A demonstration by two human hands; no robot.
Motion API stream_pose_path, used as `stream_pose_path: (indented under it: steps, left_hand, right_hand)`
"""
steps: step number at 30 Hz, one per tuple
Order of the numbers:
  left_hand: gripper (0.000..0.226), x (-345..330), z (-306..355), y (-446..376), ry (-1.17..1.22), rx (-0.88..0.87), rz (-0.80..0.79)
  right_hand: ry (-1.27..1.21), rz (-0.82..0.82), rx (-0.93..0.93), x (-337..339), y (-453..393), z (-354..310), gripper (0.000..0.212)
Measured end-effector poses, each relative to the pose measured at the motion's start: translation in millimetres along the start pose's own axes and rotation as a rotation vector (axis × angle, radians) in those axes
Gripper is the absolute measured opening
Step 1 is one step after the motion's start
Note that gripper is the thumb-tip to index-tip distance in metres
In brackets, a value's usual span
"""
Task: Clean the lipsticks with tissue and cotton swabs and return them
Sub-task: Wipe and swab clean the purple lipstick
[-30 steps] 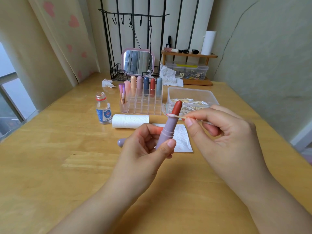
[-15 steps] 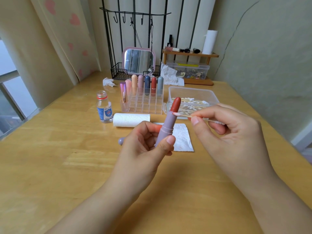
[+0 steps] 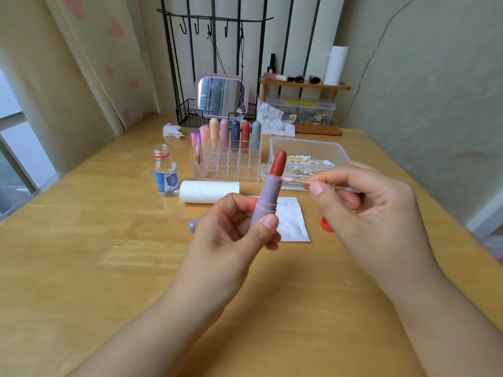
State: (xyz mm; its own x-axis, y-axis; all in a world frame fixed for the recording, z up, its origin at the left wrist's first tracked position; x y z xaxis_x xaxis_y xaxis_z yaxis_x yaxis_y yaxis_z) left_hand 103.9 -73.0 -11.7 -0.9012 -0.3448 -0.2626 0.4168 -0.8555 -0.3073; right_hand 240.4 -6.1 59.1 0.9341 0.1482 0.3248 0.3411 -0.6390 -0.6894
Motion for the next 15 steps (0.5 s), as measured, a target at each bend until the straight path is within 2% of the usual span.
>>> stream_pose_path:
  steps: [5,12,15]
  left_hand:
    - [0.036,-2.3,-2.3,0.7,0.035,0.012,-0.053]
    - [0.019,-13.0,-6.2,2.5,0.131,0.080,-0.155]
    - [0.026,-18.4,-12.9,3.9,0.261,0.173,-0.159]
  right_hand:
    - [-0.081,-0.013,-0.081,-1.0,-2.1,9.7,0.017]
    - [-0.107,-0.028,-0.109,-2.8,-2.4,12.9,0.018]
    - [-0.103,-0.045,-0.100,-3.9,-1.3,9.8,0.019]
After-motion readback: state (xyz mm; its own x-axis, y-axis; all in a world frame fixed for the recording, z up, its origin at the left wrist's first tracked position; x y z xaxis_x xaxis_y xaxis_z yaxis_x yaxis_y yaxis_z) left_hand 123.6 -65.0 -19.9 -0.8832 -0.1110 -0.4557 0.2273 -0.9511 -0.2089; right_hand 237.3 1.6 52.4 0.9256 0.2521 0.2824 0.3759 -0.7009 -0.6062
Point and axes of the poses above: each hand's wrist, its own y-axis away from the middle knuckle, its own x-axis out of the back of the hand, z = x × y, the point moved 9 cm from there along -y, towards the middle knuckle, and after that the axes turned 2 degrees about z, right-handed, at the moved point
